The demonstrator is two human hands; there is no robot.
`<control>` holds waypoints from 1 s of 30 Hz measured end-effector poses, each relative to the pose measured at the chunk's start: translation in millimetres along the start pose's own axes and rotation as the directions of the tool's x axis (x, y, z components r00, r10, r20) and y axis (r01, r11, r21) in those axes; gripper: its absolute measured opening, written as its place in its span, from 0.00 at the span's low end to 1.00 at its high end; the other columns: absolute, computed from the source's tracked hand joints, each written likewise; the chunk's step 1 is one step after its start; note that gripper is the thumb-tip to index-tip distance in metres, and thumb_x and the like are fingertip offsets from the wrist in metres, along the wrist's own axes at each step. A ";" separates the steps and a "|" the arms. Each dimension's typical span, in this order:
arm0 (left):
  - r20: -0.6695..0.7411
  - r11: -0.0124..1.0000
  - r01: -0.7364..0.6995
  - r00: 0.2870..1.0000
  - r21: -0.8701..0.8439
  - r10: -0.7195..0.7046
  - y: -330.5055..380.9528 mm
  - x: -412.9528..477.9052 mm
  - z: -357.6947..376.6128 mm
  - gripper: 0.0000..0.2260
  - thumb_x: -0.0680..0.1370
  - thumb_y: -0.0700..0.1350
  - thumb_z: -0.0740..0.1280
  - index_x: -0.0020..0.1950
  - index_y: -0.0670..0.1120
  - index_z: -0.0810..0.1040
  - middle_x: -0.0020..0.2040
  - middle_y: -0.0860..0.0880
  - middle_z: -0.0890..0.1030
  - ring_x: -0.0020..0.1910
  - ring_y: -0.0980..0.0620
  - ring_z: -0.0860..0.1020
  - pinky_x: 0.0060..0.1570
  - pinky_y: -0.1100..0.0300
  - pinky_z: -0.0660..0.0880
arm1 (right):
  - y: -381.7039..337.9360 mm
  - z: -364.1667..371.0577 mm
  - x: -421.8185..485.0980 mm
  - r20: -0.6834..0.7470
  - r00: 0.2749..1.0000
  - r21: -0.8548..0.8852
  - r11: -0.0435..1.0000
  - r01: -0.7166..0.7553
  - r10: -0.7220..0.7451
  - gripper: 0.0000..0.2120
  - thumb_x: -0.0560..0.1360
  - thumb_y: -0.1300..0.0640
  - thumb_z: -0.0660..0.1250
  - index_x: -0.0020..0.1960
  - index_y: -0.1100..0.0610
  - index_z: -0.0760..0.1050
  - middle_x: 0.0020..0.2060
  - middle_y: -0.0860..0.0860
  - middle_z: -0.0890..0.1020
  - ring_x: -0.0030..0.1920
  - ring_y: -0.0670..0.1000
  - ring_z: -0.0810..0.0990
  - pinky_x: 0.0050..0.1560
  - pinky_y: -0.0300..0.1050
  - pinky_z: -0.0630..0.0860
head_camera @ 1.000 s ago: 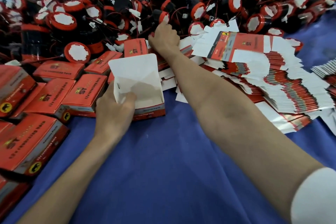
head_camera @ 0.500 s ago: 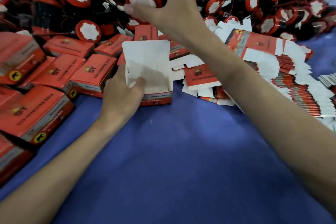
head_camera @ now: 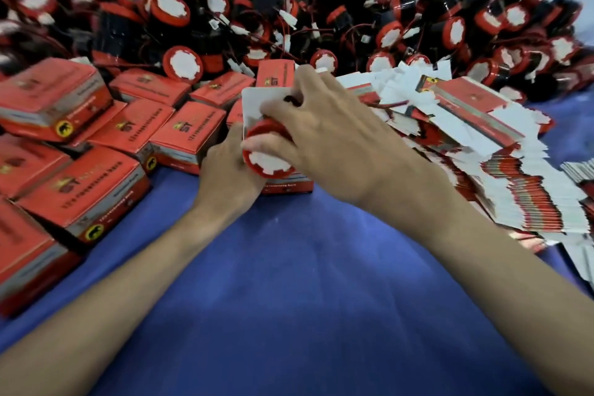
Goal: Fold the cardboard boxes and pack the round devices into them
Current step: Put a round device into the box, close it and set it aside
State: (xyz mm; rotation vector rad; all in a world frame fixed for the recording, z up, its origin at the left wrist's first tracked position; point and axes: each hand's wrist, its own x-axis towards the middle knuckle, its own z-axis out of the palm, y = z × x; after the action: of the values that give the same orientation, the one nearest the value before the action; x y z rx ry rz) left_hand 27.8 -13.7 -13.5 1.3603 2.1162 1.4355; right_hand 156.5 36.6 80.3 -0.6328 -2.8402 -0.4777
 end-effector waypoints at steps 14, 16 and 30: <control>0.072 0.999 0.052 0.996 -0.010 -0.051 -2.5 4.5 0.0 0.18 0.70 0.50 0.58 0.58 0.49 0.74 0.49 0.51 0.81 0.50 0.47 0.78 0.50 0.47 0.75 | 4.7 38.1 1.9 0.006 0.996 -0.061 0.995 -0.085 0.085 0.17 0.82 0.42 0.51 0.65 0.50 0.67 0.56 0.49 0.70 0.55 0.52 0.73 0.53 0.55 0.53; 0.066 0.999 0.037 0.997 0.005 -0.038 -3.6 4.2 0.6 0.18 0.69 0.50 0.58 0.57 0.47 0.73 0.49 0.50 0.81 0.49 0.46 0.78 0.49 0.47 0.75 | 5.3 35.4 0.8 -0.035 0.997 -0.060 0.996 -0.070 0.068 0.18 0.81 0.42 0.52 0.62 0.53 0.68 0.53 0.49 0.73 0.52 0.52 0.76 0.59 0.58 0.49; 0.080 1.000 -0.031 0.996 0.002 0.031 -4.6 1.6 1.7 0.12 0.77 0.50 0.58 0.55 0.45 0.72 0.44 0.50 0.80 0.44 0.49 0.78 0.45 0.46 0.74 | 4.3 44.8 6.5 -0.057 0.979 0.028 0.981 -0.192 0.194 0.26 0.73 0.37 0.63 0.60 0.56 0.68 0.51 0.53 0.74 0.47 0.54 0.77 0.38 0.44 0.65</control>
State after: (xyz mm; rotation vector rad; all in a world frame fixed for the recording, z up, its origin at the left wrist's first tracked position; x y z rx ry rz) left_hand 25.5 -11.8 -17.7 1.4335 2.0572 1.3655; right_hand 147.4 58.4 41.5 -0.8640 -2.6886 -0.4232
